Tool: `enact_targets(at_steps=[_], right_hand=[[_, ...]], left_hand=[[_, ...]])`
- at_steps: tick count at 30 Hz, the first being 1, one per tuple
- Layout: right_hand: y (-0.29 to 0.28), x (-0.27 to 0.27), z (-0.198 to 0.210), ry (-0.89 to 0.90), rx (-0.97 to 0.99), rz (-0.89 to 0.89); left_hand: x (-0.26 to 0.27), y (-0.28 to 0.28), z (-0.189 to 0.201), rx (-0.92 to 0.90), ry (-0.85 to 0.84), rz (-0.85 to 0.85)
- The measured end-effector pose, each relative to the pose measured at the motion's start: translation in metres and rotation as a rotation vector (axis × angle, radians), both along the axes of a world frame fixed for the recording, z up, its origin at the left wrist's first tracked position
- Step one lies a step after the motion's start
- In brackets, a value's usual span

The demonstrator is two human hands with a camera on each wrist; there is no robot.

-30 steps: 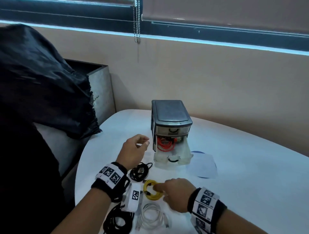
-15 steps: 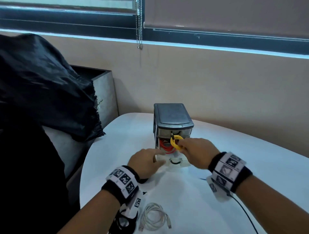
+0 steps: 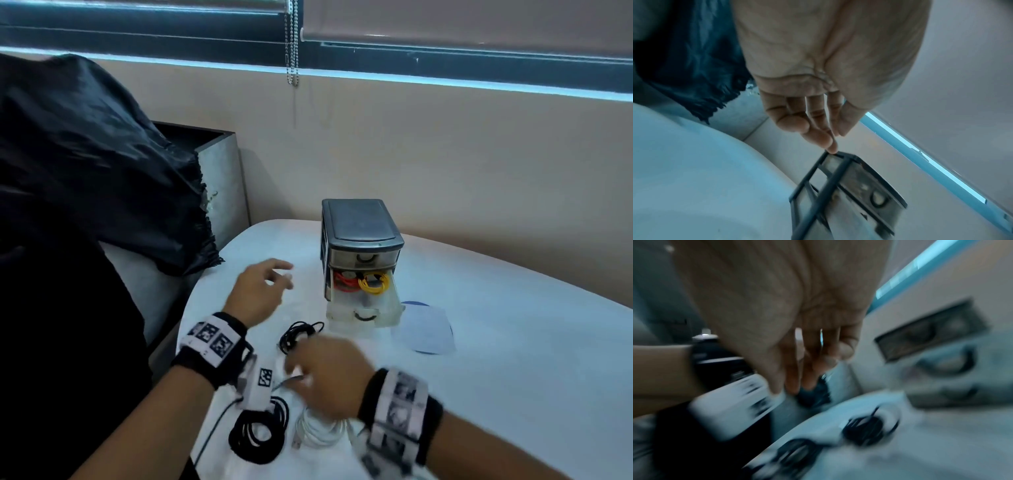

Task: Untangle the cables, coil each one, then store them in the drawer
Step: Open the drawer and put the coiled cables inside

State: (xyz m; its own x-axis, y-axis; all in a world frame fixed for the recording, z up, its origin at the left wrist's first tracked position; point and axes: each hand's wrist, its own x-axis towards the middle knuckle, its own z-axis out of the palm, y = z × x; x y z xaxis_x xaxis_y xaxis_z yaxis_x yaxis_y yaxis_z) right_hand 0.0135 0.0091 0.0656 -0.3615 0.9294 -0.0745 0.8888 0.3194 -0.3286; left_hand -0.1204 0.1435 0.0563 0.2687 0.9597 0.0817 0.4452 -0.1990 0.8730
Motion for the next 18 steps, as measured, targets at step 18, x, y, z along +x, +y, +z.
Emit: enact_targets(at_steps=[18], right_hand=[[-0.023,-0.070,-0.062,-0.155,-0.048,-0.029]], left_hand=[[-0.036,0.003,0.003,-0.091,-0.147,0.066]])
